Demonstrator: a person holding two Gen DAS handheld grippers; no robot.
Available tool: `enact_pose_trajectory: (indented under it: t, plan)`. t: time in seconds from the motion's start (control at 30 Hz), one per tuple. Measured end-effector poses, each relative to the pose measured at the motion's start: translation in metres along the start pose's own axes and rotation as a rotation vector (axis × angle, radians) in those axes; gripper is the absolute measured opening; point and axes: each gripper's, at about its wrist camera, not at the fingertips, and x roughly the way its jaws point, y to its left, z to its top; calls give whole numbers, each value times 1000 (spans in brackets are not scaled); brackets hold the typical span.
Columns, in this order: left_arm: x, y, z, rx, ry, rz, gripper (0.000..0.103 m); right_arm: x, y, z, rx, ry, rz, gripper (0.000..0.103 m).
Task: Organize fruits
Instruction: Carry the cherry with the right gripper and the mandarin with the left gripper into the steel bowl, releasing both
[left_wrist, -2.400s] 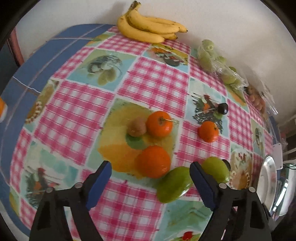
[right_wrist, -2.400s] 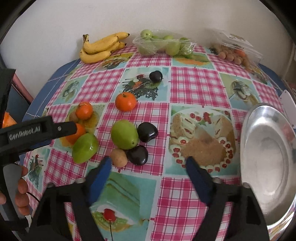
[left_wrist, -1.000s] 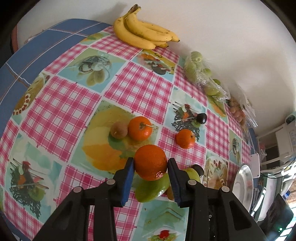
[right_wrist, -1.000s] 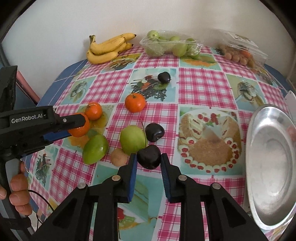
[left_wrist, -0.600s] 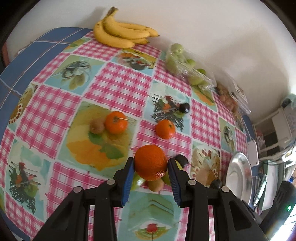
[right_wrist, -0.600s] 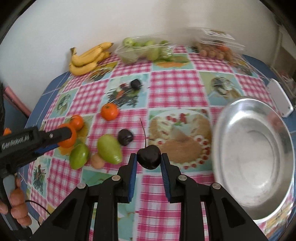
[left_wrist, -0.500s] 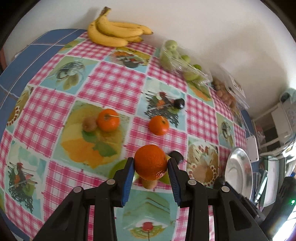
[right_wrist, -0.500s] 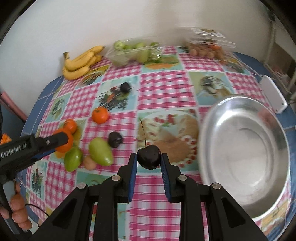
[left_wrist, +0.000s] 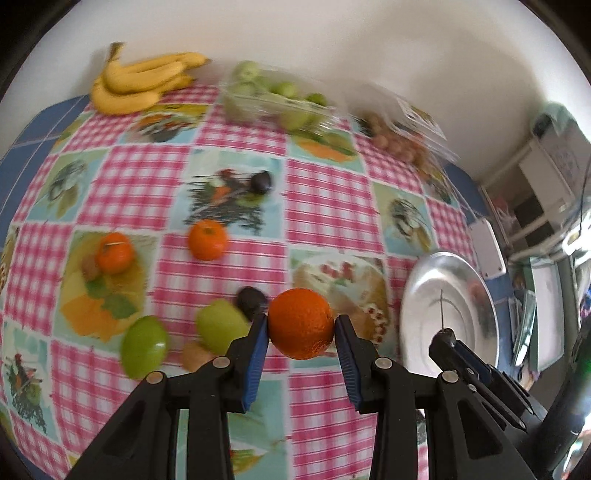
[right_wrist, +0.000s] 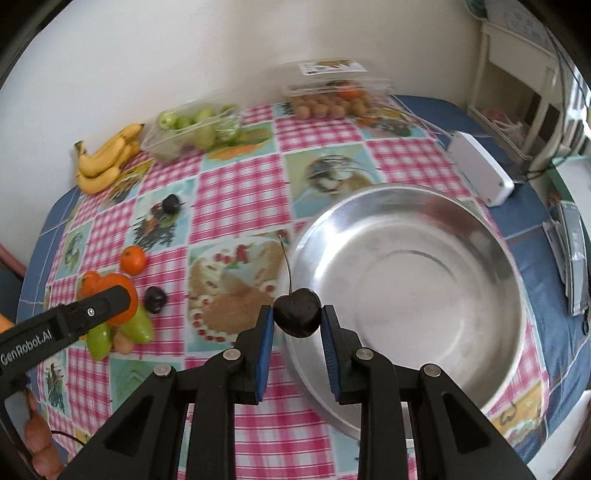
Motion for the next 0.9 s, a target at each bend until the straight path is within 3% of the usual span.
enact_pose_trajectory:
  t: [0.47, 0.67, 0.9]
  plan:
    - [36, -95, 2, 196, 63, -67, 39, 3, -84, 2, 196, 23, -82, 27]
    - [58, -116, 1, 212, 113, -119, 39, 3, -98, 0, 231, 26, -90, 27]
    - [87, -126, 1, 199, 166, -128, 39, 5, -107, -3, 260, 35, -105, 27]
